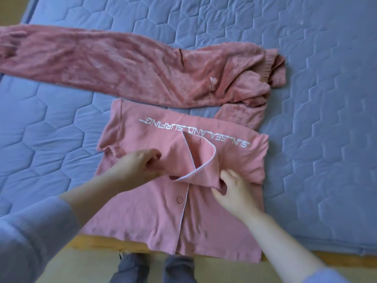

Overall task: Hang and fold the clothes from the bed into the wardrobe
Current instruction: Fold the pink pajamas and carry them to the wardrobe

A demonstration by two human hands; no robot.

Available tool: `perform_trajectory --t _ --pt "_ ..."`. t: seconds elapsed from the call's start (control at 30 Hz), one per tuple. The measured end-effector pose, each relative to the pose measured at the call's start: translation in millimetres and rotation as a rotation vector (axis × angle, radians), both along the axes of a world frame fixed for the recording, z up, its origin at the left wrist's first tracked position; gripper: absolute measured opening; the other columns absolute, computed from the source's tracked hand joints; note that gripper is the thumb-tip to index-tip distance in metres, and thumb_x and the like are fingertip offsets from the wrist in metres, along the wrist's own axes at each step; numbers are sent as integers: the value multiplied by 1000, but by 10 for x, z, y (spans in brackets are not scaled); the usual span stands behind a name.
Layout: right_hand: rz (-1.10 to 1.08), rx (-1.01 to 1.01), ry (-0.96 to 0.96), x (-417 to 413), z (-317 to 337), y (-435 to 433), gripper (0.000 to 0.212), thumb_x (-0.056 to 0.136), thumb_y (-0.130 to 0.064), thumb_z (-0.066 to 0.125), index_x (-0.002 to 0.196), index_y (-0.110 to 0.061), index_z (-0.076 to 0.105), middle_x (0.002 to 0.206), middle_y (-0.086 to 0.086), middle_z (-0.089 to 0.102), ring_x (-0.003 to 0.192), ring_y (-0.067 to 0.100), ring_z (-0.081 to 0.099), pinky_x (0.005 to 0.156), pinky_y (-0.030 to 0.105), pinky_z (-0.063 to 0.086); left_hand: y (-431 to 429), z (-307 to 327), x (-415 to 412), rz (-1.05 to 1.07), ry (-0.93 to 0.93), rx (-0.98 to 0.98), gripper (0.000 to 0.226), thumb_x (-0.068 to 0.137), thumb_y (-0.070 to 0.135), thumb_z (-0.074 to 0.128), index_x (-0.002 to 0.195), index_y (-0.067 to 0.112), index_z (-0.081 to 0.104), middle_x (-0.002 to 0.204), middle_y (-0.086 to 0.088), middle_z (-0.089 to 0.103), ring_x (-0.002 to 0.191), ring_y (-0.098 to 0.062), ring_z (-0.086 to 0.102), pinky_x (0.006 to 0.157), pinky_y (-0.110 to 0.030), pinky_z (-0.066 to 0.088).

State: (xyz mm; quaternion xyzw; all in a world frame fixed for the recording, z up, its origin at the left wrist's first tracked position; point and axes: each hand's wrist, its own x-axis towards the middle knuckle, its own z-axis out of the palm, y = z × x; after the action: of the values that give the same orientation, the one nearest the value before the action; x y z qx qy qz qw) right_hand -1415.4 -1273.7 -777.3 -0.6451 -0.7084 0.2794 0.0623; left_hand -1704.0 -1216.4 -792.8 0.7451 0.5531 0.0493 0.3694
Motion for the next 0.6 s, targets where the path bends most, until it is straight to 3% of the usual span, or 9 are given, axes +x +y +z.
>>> perform_trajectory --t 0.07,0.13,0.23,0.3,0.37,0.43,0.5,0.6 --pt "184 -34 -75 64 9 -197 19 71 -17 66 89 -11 62 97 5 61 92 28 59 77 34 46 -113 -41 -127 -248 70 81 33 82 42 69 103 19 60 93 3 59 90 -25 61 72 -33 44" --pt "319 -190 -139 94 -19 -434 36 77 -20 60 112 -17 59 131 4 51 124 24 49 103 31 37 -241 -94 -244 -418 224 13 44 85 46 63 123 27 56 113 6 56 104 -21 57 88 -33 44" --pt "302 -234 -152 61 -62 -642 35 87 -23 54 122 -22 54 145 0 38 137 18 35 111 27 28 -404 -184 -311 -459 271 11 51 88 54 53 135 34 50 126 9 50 116 -17 49 103 -31 35" --pt "181 -168 -118 -37 -43 -635 32 86 -22 58 118 -18 59 132 1 49 125 19 47 104 30 38 -452 -159 -258 -339 187 59 50 88 59 43 125 29 59 119 7 55 111 -19 51 100 -32 38" --pt "41 -71 -79 -189 -26 -599 22 84 -20 62 106 -16 62 111 1 58 103 21 58 85 32 48 -493 -85 -168 -248 131 78 59 85 61 30 111 21 64 107 3 57 100 -22 55 89 -33 44" --pt "-198 -86 -72 -322 -31 -591 12 85 -27 62 92 -17 60 96 1 60 88 24 60 72 34 49 -564 -41 -42 -223 108 98 56 86 59 32 104 16 63 103 0 56 95 -25 56 81 -34 45" --pt "-529 -311 -36 -436 -84 -575 28 86 -45 61 88 -17 59 93 4 65 90 27 63 75 35 50 -671 -78 108 -77 84 89 41 89 51 53 105 14 59 104 -2 53 94 -26 55 77 -33 43" --pt "-988 -717 417 -574 -215 -579 47 81 -50 70 100 -8 64 102 9 69 100 26 65 92 44 52 -805 -109 351 635 -13 -235 40 79 40 76 97 13 54 100 -6 60 93 -25 59 75 -35 48"
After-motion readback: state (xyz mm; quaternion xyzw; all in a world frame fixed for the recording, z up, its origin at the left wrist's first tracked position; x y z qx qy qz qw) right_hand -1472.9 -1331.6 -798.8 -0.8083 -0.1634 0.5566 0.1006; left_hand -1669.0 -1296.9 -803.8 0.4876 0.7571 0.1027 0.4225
